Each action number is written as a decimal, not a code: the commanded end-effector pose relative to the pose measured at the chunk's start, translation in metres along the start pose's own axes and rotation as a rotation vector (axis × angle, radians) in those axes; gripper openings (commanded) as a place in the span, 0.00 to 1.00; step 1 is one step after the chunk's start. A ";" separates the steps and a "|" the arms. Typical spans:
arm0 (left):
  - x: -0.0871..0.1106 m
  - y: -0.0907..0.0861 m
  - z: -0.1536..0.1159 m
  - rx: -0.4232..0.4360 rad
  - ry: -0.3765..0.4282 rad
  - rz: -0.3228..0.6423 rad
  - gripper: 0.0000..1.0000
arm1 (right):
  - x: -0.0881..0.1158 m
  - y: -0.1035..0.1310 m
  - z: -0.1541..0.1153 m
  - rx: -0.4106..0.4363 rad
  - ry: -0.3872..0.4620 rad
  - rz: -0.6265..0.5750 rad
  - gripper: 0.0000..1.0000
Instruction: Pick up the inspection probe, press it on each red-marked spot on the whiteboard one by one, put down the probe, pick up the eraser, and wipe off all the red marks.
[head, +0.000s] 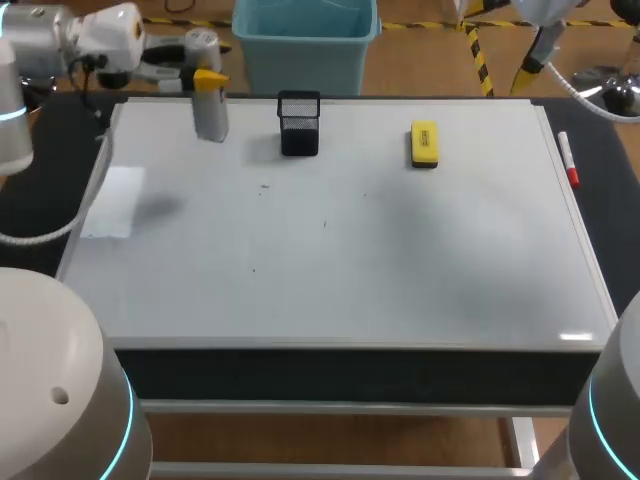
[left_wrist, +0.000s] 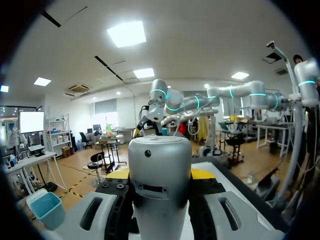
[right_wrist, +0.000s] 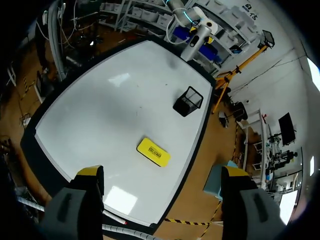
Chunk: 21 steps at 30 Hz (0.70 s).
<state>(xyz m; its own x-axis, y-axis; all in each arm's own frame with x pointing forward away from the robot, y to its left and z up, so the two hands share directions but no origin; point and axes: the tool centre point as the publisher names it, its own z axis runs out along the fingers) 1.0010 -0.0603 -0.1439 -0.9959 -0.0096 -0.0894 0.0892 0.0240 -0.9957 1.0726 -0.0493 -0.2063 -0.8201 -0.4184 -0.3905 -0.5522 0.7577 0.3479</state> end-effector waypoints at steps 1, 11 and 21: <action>-0.027 -0.006 0.029 -0.008 0.056 -0.008 0.00 | 0.000 0.000 -0.001 0.003 0.004 -0.002 1.00; -0.074 -0.015 0.065 0.010 0.003 -0.034 0.00 | 0.000 0.000 -0.001 0.003 0.004 -0.002 1.00; -0.088 0.008 0.110 0.047 -0.061 -0.050 0.00 | 0.000 0.000 -0.001 0.003 0.004 -0.002 1.00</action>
<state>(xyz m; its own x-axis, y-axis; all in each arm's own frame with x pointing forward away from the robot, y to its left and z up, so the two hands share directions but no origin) 1.0887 -0.1525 -0.1382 -0.9975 -0.0581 -0.0412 0.0416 -0.0050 -0.9991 1.0726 -0.0494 -0.2063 -0.8200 -0.4184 -0.3905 -0.5522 0.7577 0.3479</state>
